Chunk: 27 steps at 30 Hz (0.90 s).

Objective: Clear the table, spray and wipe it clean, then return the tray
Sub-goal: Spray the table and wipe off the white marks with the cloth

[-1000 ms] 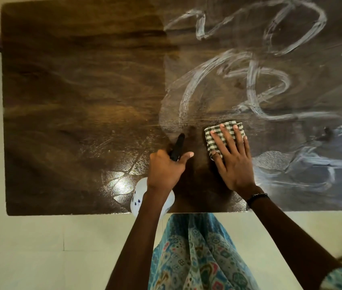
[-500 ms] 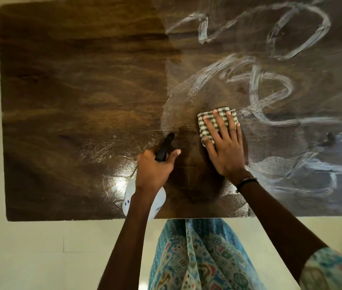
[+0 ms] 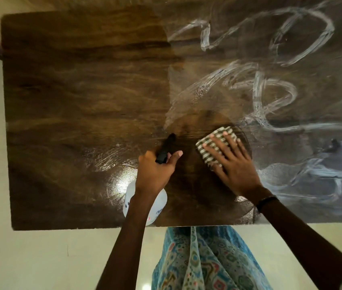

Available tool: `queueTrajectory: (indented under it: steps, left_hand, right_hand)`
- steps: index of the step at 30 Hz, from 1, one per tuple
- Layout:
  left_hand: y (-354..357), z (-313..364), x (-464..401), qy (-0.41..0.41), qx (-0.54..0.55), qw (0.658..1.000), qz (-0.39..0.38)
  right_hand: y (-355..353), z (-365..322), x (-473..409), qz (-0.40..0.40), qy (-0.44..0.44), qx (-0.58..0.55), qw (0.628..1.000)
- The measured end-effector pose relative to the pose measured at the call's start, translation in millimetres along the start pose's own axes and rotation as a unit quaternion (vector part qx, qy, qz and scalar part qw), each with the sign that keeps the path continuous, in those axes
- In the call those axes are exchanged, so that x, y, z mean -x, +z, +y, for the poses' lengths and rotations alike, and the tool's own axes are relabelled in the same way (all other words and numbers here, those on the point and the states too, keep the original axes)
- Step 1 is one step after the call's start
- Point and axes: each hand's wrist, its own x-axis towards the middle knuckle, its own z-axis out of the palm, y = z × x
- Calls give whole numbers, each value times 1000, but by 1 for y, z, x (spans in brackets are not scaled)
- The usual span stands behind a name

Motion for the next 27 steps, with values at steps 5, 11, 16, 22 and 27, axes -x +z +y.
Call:
queueTrajectory:
  steps: [5, 11, 16, 22, 27]
  left_hand:
    - [-3, 4, -8, -14, 2, 1000, 2]
    - [-7, 5, -15, -15, 3, 1000, 3]
    - [-7, 9, -21, -14, -20, 1000, -4]
    - [6, 20, -35, 4, -43, 998, -37]
    - [25, 38, -44, 15, -58, 998, -31]
  right_hand:
    - [-9, -16, -64, 47, 125, -30, 991]
    - [7, -81, -110, 40, -1, -33, 999]
    - [11, -53, -36, 12, -71, -9, 997]
    - [-6, 4, -19, 43, 118, -36, 991]
    - [-9, -10, -72, 72, 152, -37, 985]
